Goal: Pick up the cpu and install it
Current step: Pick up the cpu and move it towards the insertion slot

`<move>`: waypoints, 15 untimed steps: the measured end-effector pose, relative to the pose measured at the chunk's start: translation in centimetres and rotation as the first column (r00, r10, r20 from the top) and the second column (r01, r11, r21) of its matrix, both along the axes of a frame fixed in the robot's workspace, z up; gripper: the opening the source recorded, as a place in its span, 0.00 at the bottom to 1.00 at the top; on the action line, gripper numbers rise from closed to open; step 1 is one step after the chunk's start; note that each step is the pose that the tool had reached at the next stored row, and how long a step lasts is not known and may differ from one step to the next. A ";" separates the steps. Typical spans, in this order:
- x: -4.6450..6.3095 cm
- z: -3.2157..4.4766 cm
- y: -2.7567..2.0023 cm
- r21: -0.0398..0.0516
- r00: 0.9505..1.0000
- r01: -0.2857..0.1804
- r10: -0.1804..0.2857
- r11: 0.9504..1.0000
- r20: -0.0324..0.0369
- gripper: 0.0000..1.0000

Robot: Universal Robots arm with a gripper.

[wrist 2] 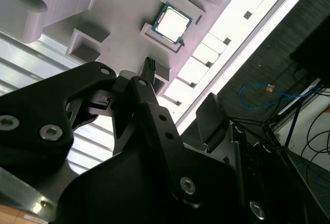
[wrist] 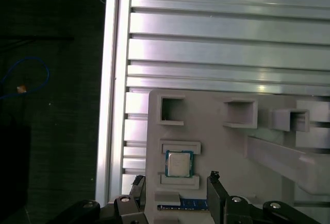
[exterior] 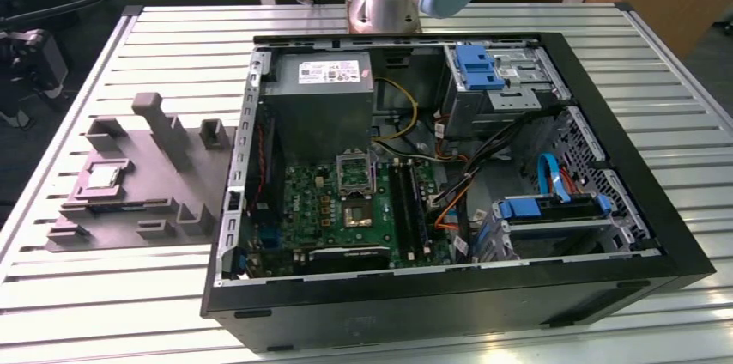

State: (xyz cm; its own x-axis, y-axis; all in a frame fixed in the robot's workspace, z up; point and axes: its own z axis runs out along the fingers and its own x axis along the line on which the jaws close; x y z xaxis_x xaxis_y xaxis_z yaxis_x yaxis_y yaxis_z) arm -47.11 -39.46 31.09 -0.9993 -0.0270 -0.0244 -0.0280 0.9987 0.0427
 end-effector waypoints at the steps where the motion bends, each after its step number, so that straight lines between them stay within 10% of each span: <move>1: 0.0 -0.02 0.00 0.000 1.000 0.000 0.000 1.000 0.000 0.59; 15: 0.0 -0.28 0.00 0.000 1.000 0.000 0.000 1.000 0.000 0.59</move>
State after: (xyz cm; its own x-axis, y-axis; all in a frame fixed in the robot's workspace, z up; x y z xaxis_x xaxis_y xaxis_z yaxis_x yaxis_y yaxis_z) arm -47.11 -39.46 30.81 -0.9993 -0.0270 -0.0244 -0.0280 0.9987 0.0427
